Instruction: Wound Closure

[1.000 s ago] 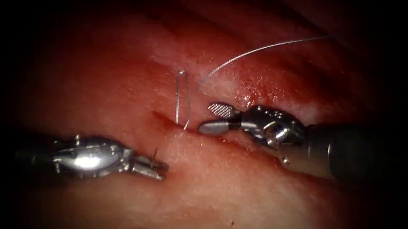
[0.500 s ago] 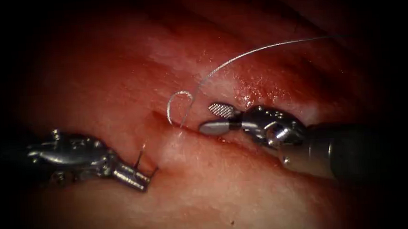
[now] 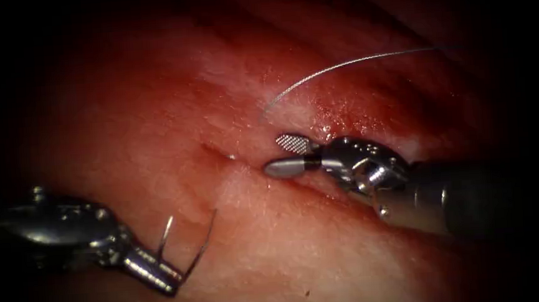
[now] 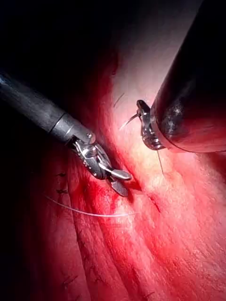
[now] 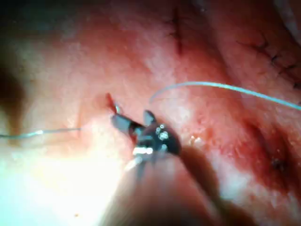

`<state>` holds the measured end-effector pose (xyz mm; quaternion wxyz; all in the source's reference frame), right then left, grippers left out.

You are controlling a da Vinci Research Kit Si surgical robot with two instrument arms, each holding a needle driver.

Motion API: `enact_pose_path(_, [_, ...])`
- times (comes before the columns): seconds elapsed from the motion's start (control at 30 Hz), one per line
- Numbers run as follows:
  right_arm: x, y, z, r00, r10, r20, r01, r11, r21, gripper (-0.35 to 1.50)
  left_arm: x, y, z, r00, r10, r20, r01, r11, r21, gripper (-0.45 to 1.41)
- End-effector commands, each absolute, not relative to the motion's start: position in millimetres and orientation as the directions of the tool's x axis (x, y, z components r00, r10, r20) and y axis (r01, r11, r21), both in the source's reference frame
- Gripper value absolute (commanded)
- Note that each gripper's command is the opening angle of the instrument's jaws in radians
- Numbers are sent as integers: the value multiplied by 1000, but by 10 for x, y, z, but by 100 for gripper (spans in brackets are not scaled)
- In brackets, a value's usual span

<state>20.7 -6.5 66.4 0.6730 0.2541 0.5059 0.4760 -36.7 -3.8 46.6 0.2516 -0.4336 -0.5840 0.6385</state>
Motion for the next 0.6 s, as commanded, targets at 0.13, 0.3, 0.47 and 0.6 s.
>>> enact_pose_path(0.13, [219,-69,665,39,893,-448,-380,428,820,78,-371,-34,452,-437,802,-407,216,-345,-913,-45])
enact_pose_path(0.3, [226,-68,649,28,875,-482,-363,459,811,99,-364,-18,437,-371,750,-548,204,-510,-836,-45])
enact_pose_path(0.47, [240,-72,622,52,849,-527,-318,514,797,81,-355,-4,418,-344,720,-602,182,-578,-795,-45])
enact_pose_path(0.6, [257,-85,619,85,839,-538,-240,541,806,34,-345,4,402,-336,700,-631,182,-609,-772,-45])
